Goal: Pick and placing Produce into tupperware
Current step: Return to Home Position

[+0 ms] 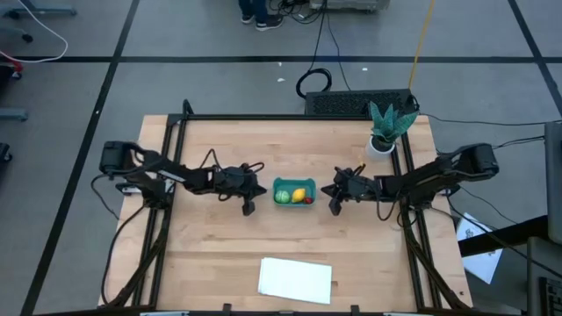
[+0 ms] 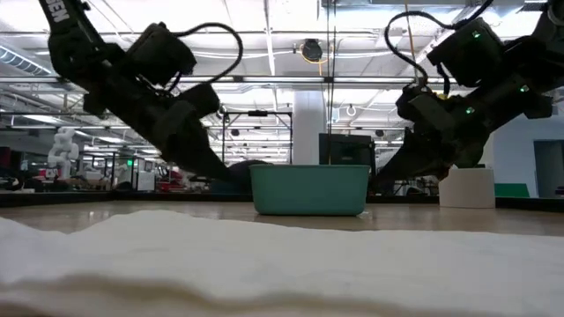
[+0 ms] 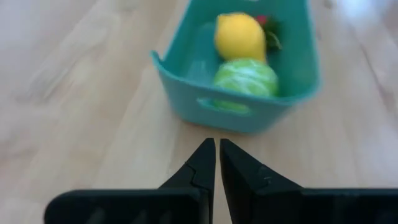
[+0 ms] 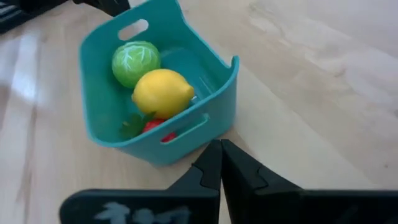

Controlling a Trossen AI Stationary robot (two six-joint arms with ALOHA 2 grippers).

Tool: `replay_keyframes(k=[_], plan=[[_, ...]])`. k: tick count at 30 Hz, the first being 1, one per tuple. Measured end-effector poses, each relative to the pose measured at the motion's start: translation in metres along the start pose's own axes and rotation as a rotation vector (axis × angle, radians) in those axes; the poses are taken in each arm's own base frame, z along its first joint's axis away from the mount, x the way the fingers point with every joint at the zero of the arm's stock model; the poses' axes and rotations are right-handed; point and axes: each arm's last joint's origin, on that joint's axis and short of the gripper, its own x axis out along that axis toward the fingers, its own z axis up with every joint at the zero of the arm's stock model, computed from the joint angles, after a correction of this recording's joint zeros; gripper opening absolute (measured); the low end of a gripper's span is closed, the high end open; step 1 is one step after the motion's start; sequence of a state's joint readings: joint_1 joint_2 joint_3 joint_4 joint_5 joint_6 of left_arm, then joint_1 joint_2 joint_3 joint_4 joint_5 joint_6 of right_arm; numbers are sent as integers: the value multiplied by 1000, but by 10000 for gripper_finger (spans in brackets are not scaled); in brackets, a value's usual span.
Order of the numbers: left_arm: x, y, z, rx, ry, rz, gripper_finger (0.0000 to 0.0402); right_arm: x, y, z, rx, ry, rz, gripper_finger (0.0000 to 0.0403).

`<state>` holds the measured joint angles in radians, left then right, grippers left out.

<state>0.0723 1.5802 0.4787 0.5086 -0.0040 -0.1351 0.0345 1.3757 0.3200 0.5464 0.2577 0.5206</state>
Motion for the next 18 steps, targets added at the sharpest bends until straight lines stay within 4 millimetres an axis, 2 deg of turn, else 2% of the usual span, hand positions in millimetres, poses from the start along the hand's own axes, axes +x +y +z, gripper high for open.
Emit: replay_keyframes(k=[6,12,18], plan=[[-18,-13,9,127,-7,-26,26,-20,3,1,-77,-51,85,0],[-42,-30,21,244,-92,22,26,-42,16,4,-166,-148,210,0],[-76,-37,18,297,-206,90,26,-63,25,5,-209,-266,234,0]])
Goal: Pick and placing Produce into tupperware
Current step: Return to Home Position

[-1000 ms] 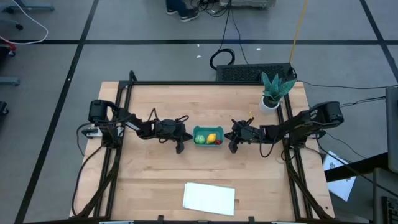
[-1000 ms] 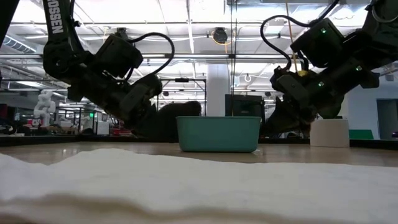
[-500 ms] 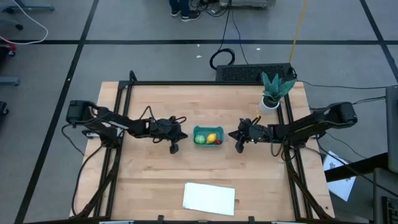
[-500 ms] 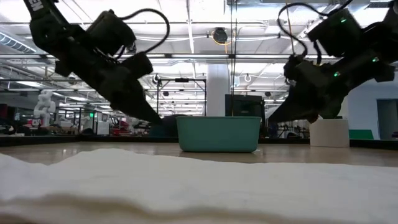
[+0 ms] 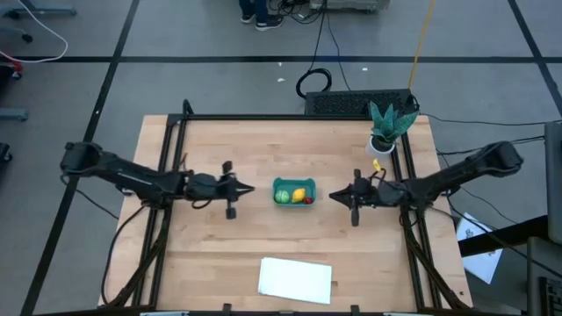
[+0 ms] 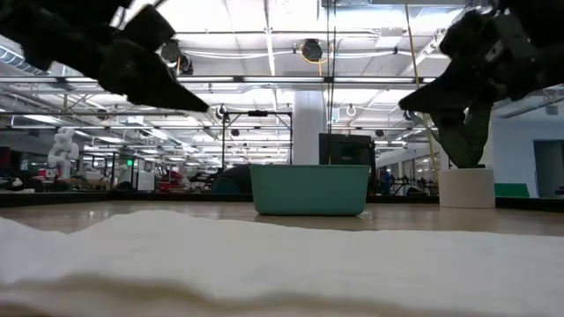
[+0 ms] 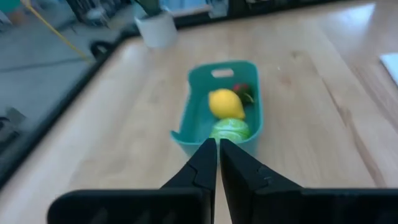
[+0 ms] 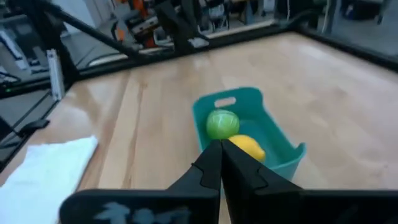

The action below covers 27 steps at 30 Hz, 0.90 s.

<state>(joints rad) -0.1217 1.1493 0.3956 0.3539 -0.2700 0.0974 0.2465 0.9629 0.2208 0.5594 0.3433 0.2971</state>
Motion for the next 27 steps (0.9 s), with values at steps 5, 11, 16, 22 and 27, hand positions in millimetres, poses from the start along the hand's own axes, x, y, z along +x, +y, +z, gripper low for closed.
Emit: replay_keyframes(k=[5,11,16,22,27], plan=[[-34,4,-7,-12,-114,36,26,-14,2,0,-22,-67,13,0],[-64,11,-18,-49,-260,36,26,-22,2,3,-52,-149,46,0],[-77,14,-30,-53,-328,43,26,-25,0,1,-55,-174,30,0],[-86,16,-34,-31,-334,27,26,-27,0,2,-61,-190,35,0],[-92,17,-35,-2,-346,-6,26,-27,0,2,-61,-190,39,0]])
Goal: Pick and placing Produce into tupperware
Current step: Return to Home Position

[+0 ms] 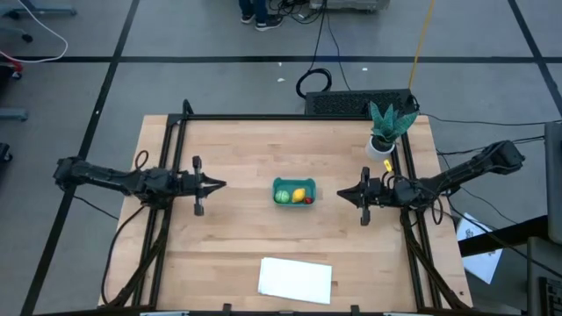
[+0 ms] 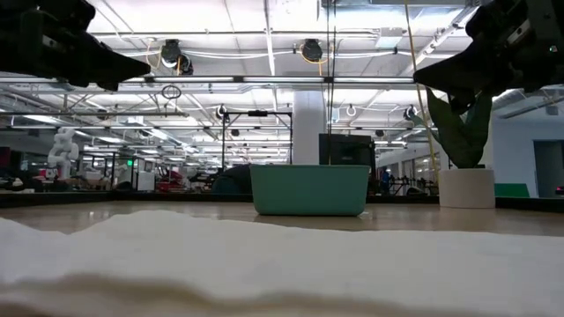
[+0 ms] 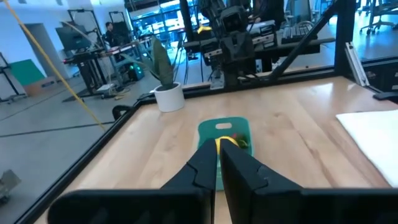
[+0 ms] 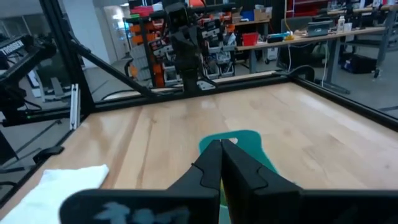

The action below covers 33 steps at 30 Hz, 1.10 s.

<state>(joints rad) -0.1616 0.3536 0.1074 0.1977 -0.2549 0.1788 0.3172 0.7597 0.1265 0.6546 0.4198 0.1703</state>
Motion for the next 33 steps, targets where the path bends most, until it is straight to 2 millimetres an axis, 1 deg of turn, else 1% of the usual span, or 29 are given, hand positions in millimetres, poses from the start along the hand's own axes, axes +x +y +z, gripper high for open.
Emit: replay_keyframes(k=[10,15,19,24,28,31,33], plan=[[-9,2,-3,4,26,-4,26,-2,5,1,-25,-12,40,0],[-13,4,0,-8,-12,13,26,-4,6,5,-40,-50,49,0],[-16,5,0,-11,-19,18,26,-7,4,11,-54,-91,-6,0],[-20,6,-1,-13,-20,20,26,-11,2,11,-118,-81,-28,0],[-22,6,-2,-13,-11,18,26,-18,-3,9,-116,-140,-32,0],[-22,6,-2,-15,-9,18,26,-25,-6,18,-68,-229,-62,0],[-22,6,-2,-15,-9,18,26,-28,-7,21,-48,-257,-71,0]])
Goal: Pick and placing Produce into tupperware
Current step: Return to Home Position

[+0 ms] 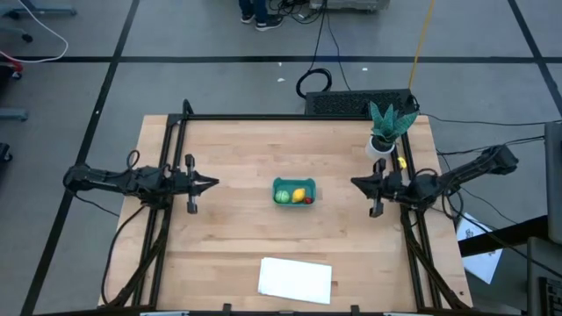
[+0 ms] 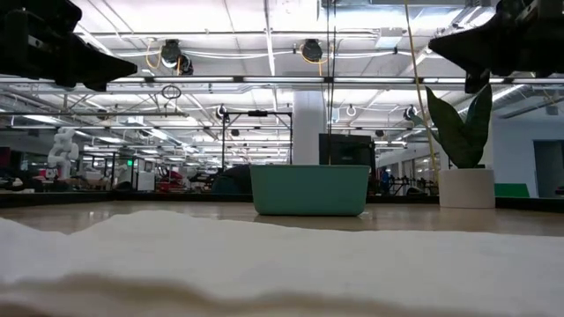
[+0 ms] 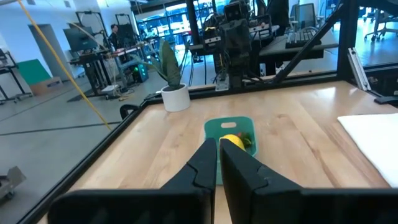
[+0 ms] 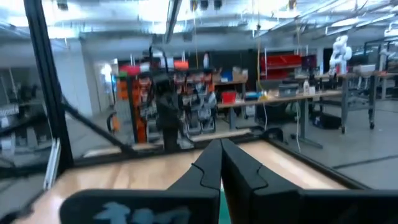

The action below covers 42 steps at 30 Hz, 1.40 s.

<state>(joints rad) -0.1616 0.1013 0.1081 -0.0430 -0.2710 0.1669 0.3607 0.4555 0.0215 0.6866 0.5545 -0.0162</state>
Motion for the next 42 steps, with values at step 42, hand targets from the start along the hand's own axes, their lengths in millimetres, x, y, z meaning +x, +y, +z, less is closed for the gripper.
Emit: replay_keyframes(k=[42], plan=[[0,-3,0,-9,-14,-115,26,-21,-18,2,17,10,155,0]])
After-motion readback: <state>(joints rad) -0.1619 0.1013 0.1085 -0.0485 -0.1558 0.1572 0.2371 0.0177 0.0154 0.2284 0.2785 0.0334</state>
